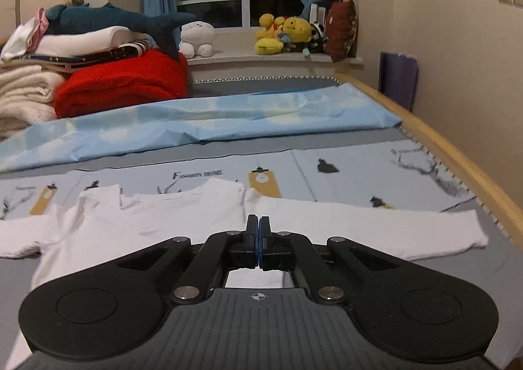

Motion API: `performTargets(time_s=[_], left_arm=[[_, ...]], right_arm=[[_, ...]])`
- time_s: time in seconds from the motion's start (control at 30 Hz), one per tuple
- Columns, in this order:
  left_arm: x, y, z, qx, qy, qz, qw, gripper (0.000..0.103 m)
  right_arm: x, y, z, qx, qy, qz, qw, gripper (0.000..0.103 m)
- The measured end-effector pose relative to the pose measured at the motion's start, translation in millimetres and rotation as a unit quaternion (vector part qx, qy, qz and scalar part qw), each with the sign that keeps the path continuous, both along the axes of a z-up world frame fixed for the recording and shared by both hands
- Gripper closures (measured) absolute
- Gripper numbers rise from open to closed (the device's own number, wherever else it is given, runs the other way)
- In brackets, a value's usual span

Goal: Fold small clothes

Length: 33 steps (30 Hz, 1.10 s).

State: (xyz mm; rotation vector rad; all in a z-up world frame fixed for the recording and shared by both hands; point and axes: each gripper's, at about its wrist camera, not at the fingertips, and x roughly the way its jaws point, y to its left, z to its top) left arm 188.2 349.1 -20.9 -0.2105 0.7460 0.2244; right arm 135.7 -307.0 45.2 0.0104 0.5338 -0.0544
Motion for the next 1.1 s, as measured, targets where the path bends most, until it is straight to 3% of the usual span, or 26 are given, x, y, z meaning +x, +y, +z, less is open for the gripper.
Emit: performTargets(time_s=[0.1, 0.13, 0.2, 0.27, 0.33, 0.43, 0.63, 0.7, 0.77, 0.8, 0.87, 0.9, 0.97, 1.03, 1.1], left_arm=[[5, 58, -31, -0.047, 0.007, 0.087, 0.9951, 0.093], [4, 78, -38, -0.078, -0.003, 0.118, 0.9899, 0.092], [-2, 112, -54, -0.150, -0.028, 0.163, 0.9748, 0.076], [-2, 138, -67, -0.201, -0.033, 0.197, 0.9590, 0.066], [-1, 157, -76, -0.227, -0.050, 0.215, 0.9486, 0.059], [7, 181, -93, -0.264, -0.050, 0.234, 0.9344, 0.057], [22, 201, -121, -0.278, -0.056, 0.241, 0.9282, 0.062], [24, 205, -122, -0.265, -0.053, 0.237, 0.9331, 0.100], [16, 211, -114, -0.214, -0.066, 0.282, 0.9331, 0.100], [9, 215, -110, -0.201, -0.074, 0.304, 0.9282, 0.100], [2, 219, -112, -0.217, -0.070, 0.312, 0.9225, 0.099], [4, 220, -116, -0.231, -0.054, 0.308, 0.9215, 0.088], [2, 223, -120, -0.245, -0.052, 0.302, 0.9197, 0.082], [1, 226, -120, -0.248, -0.056, 0.310, 0.9161, 0.081], [-1, 229, -123, -0.262, -0.062, 0.321, 0.9083, 0.089]], right_arm=[[3, 1, -3, 0.017, 0.021, 0.012, 1.000, 0.103], [6, 2, -5, 0.017, 0.028, 0.015, 0.999, 0.103], [10, 6, -8, 0.004, 0.039, 0.017, 0.999, 0.096], [14, 11, -11, -0.009, 0.045, 0.019, 0.999, 0.094], [19, 14, -13, -0.017, 0.050, 0.019, 0.998, 0.094], [27, 18, -18, -0.025, 0.058, 0.015, 0.998, 0.094], [35, 32, -26, -0.045, 0.072, 0.023, 0.996, 0.094], [37, 37, -28, -0.050, 0.075, 0.027, 0.996, 0.094], [37, 41, -29, -0.056, 0.077, 0.031, 0.995, 0.094], [37, 43, -29, -0.059, 0.077, 0.033, 0.995, 0.094], [37, 44, -29, -0.061, 0.077, 0.035, 0.995, 0.094], [38, 45, -29, -0.060, 0.077, 0.036, 0.995, 0.094], [39, 45, -28, -0.057, 0.077, 0.035, 0.995, 0.094], [39, 45, -28, -0.057, 0.078, 0.034, 0.995, 0.094], [38, 43, -28, -0.057, 0.079, 0.037, 0.995, 0.094]])
